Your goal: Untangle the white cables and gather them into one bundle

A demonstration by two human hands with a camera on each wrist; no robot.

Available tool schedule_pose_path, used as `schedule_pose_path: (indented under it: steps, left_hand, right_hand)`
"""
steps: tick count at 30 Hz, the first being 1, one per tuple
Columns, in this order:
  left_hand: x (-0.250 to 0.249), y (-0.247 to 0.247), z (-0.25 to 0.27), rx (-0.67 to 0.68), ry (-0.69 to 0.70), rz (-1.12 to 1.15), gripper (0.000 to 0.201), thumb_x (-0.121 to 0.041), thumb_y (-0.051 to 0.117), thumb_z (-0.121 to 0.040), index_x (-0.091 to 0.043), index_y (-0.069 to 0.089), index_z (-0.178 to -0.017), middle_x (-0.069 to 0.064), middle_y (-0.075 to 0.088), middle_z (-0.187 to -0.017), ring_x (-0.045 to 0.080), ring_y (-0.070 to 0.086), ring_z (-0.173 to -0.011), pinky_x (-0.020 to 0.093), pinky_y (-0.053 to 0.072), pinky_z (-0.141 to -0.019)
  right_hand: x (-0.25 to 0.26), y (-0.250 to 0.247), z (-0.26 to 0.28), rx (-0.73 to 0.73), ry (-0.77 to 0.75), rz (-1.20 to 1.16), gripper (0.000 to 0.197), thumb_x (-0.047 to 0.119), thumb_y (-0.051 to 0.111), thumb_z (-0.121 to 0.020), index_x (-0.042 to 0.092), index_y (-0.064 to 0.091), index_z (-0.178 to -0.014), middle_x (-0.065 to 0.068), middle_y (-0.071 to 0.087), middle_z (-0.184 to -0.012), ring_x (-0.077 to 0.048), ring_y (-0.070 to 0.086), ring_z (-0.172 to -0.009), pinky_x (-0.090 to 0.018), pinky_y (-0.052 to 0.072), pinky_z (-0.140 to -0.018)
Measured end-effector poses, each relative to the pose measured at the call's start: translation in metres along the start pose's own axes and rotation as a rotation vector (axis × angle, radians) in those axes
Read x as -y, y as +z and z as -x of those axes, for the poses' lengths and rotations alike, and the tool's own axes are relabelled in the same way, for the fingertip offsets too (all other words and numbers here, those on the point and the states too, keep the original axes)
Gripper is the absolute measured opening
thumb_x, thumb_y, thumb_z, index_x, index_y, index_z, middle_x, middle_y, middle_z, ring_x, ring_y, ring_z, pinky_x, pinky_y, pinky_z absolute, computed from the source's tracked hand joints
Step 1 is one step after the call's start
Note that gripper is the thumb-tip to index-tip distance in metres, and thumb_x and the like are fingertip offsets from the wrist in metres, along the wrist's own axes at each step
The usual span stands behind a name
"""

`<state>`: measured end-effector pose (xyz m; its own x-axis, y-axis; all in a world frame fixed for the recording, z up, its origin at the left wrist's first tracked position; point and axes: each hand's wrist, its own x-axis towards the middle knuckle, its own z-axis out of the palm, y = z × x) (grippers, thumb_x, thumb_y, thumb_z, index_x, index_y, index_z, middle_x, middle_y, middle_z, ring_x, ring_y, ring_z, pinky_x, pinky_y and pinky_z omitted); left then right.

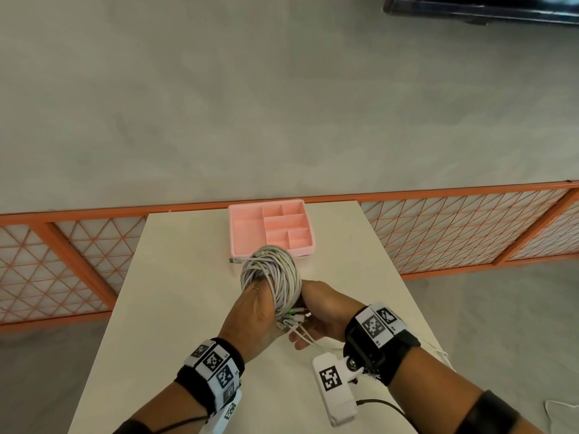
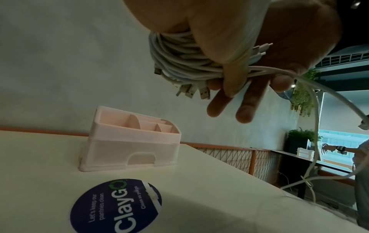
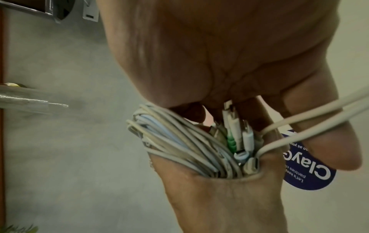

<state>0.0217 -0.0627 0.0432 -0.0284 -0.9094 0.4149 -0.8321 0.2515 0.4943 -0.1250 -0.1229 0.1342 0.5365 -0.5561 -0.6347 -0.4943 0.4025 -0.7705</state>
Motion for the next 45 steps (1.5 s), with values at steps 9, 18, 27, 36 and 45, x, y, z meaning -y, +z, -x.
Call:
schedule_pose_path:
  steps: [9,18,27,36,45]
  left_hand:
    - [-0.007,-0.008,-0.004,-0.006,-0.094,0.037,0.080,-0.047,0.084,-0.062,-0.013,0.048,-0.124,0.002,0.065,-0.106,0.021,0.064,-0.096,0.032,0.054,-0.076]
    - [-0.014,-0.015,-0.004,0.075,-0.474,0.213,0.074,-0.043,0.073,-0.059,-0.028,0.042,-0.124,-0.006,0.067,-0.091,0.018,0.067,-0.081,0.037,0.058,-0.070]
    - [-0.041,-0.032,-0.007,0.196,-0.504,1.074,0.046,-0.022,0.072,-0.061,-0.003,0.066,-0.102,0.014,0.066,-0.083,0.030,0.065,-0.080,0.046,0.053,-0.078]
    - [-0.063,-0.064,-0.029,0.126,-0.426,1.643,0.059,-0.012,0.068,-0.063,0.010,0.057,-0.116,0.011,0.058,-0.072,0.025,0.061,-0.065,0.033,0.053,-0.065]
    - [-0.060,-0.076,-0.054,-0.165,-0.465,1.796,0.049,-0.014,0.072,-0.066,0.005,0.059,-0.109,0.007,0.067,-0.078,0.021,0.067,-0.074,0.032,0.056,-0.070]
  right_hand:
    - [0.005,-0.005,0.007,0.023,-0.029,0.032,0.040,0.022,0.039,-0.095,-0.009,0.064,-0.103,-0.024,0.072,-0.086,-0.039,0.069,-0.064,-0.034,0.057,-0.057]
    - [0.024,-0.028,0.019,0.122,-0.214,0.696,0.025,0.029,0.061,-0.094,0.009,0.068,-0.108,-0.005,0.063,-0.068,-0.012,0.047,-0.048,-0.025,0.039,-0.050]
    - [0.066,-0.081,0.010,-0.021,-0.627,0.563,0.014,0.007,0.074,-0.085,0.011,0.078,-0.098,-0.003,0.077,-0.094,-0.008,0.068,-0.090,-0.026,0.054,-0.090]
    - [0.009,-0.088,-0.029,-0.190,-0.651,0.060,0.020,0.016,0.060,-0.096,0.018,0.078,-0.086,-0.007,0.040,-0.060,-0.015,0.030,-0.053,-0.030,0.022,-0.053]
    - [-0.048,-0.010,-0.035,-0.254,-0.591,-0.029,0.029,0.018,0.038,-0.106,0.008,0.053,-0.083,0.010,0.043,-0.056,-0.007,0.034,-0.049,-0.018,0.030,-0.045]
